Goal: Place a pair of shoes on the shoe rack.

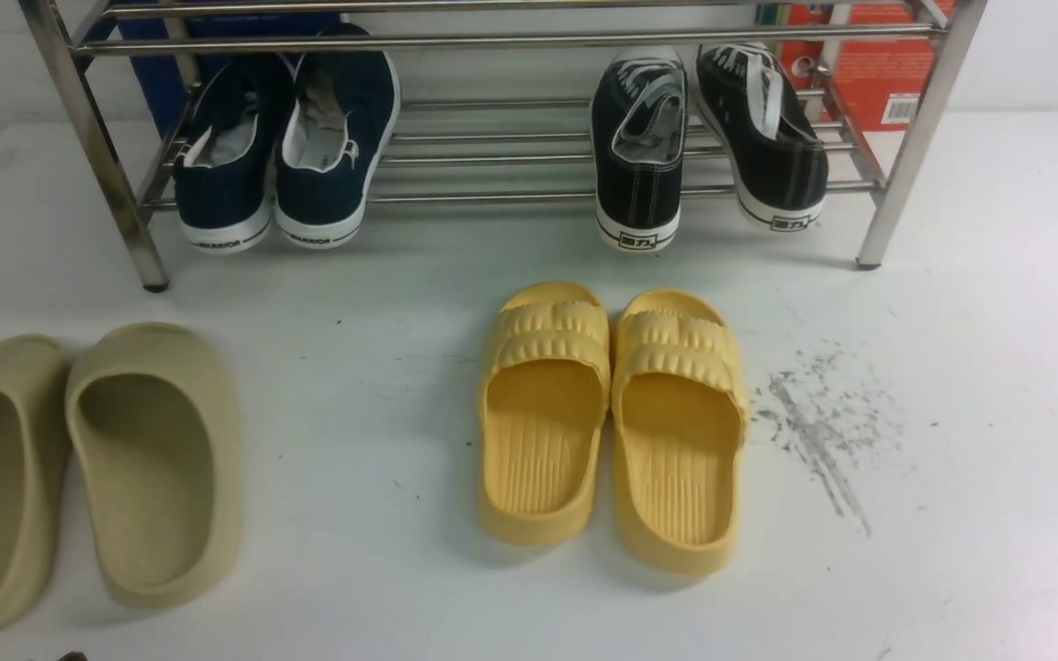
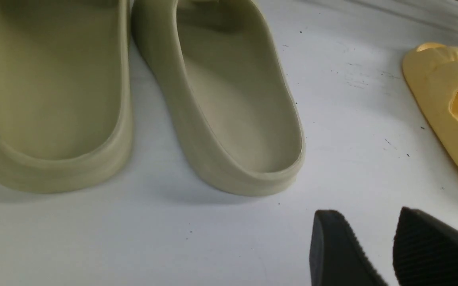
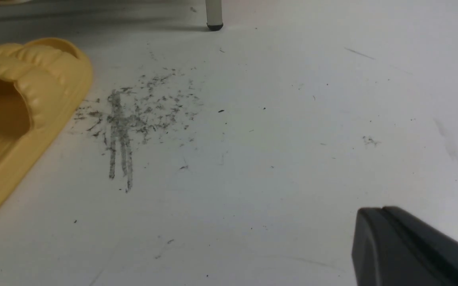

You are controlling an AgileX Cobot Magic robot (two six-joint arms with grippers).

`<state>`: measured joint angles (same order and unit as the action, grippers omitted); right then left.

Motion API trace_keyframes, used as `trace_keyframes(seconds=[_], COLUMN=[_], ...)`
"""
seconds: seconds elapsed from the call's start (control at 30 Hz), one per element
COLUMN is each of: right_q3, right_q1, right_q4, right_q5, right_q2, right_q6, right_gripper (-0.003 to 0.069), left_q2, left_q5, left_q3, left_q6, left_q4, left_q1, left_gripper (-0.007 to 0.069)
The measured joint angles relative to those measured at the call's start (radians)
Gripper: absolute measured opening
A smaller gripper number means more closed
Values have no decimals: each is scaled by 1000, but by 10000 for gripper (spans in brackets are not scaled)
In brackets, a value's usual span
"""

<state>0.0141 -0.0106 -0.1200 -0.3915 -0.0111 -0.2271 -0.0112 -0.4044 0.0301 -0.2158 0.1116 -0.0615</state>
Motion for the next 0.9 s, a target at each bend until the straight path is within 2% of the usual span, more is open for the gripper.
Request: trace_keyframes(seconds=[0.9], right_q3=[0], right_q1=[0], right_q4=[1], right_q5=[1], right_q2=[0], right_q6=[0], right_gripper=[37], left_q2=[0], left_q5=[0], left_q3=[0], left_q6=[0], left_q4=[0], left_q1=[0], left_gripper=[239])
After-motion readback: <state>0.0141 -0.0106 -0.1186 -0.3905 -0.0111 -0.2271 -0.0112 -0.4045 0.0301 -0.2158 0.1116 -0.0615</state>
